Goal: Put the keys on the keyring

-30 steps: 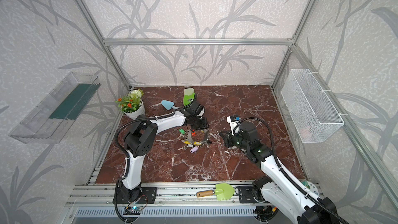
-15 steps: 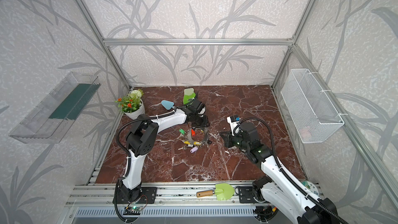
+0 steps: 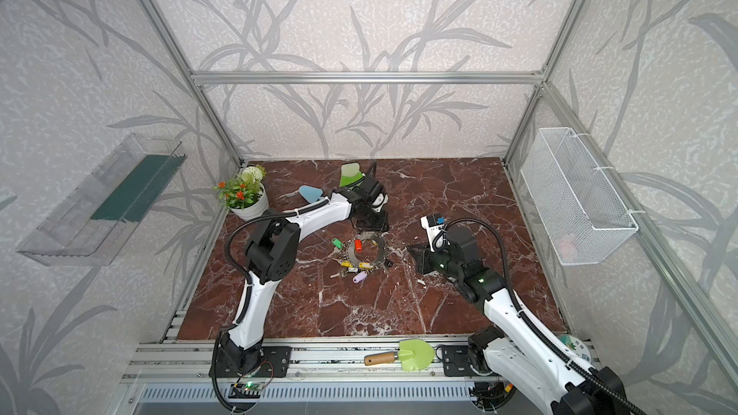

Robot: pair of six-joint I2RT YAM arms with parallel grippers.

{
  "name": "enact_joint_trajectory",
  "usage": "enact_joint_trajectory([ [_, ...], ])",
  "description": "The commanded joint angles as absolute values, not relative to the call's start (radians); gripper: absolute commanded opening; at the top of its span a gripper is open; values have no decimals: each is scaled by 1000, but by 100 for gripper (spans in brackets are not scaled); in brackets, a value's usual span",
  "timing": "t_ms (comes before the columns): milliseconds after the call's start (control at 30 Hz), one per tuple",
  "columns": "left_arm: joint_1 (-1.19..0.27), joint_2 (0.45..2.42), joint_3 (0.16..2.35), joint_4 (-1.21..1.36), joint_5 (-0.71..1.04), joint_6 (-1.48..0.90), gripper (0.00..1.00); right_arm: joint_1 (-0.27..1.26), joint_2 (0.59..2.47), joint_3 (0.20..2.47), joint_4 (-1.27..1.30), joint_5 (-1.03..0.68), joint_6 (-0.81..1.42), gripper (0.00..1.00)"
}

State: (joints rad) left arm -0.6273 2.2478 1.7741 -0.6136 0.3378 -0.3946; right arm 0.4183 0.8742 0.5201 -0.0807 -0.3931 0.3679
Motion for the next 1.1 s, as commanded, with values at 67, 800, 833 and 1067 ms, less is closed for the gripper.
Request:
enact_joint_trajectory([
  [67,-615,2283,1822,-704,365,-359,35,416,857,523,-85,-388,353,0],
  [800,-616,2286,1861,-774,492,-280,21,416,865,521,-81,-388,352,0],
  [833,-615,2284,1863,-776,494,-278,20,415,865,521,-81,-388,351,0],
  [1067,-615,2277,1859,-802,501,-242,17,416,867,517,-78,-388,351,0],
])
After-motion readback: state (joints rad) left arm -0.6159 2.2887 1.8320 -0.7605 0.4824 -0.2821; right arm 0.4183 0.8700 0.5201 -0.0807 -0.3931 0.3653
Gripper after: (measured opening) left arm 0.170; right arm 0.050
